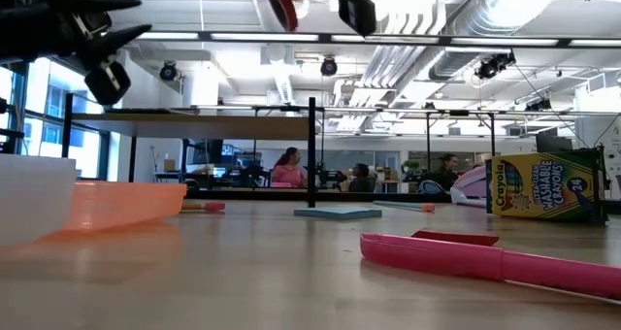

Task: Pack school essentials
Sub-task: Put the red scissors in the orange supply box

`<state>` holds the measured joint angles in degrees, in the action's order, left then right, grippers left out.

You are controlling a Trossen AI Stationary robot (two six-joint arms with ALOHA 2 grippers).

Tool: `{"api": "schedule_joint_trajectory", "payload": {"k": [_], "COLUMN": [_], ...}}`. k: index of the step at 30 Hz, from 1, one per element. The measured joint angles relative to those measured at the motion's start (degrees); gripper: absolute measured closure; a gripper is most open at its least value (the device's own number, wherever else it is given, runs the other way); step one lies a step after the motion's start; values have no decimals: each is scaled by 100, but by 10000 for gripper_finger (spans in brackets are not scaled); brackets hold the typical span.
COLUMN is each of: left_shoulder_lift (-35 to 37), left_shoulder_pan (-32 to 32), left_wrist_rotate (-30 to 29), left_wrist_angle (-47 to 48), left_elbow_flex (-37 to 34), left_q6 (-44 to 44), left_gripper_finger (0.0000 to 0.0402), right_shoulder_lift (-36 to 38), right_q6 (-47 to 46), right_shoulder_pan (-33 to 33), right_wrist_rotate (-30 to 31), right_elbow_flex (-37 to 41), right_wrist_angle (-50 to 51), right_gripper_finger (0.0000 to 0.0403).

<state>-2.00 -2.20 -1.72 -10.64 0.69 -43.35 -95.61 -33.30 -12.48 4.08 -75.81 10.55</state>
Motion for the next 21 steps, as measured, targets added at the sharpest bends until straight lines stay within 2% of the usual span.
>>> {"api": "schedule_joint_trajectory", "payload": {"k": [4, 10, 13, 16, 21], "left_shoulder_lift": [0, 0, 2, -2, -114], "left_shoulder_pan": [0, -2, -2, 0, 0], "left_wrist_rotate": [-24, 111, 407, 567, 667], "left_wrist_angle": [-356, -51, 670, 1793, 3059], "left_elbow_flex": [10, 386, 781, 1241, 1916], "left_q6": [0, 189, 240, 198, -1], "left_gripper_finger": [291, 286, 290, 298, 311], "right_shoulder_lift": [0, 0, 0, 0, 0], "right_q6": [304, 591, 716, 877, 1116], "right_shoulder_pan": [135, 230, 234, 234, 234], "right_wrist_rotate": [0, 4, -26, -77, -140], "right_elbow_flex": [-298, -609, -641, -641, -641], "right_wrist_angle": [-3, -519, -1056, -1418, -1453], "right_gripper_finger": [356, 356, 356, 356, 356]}}
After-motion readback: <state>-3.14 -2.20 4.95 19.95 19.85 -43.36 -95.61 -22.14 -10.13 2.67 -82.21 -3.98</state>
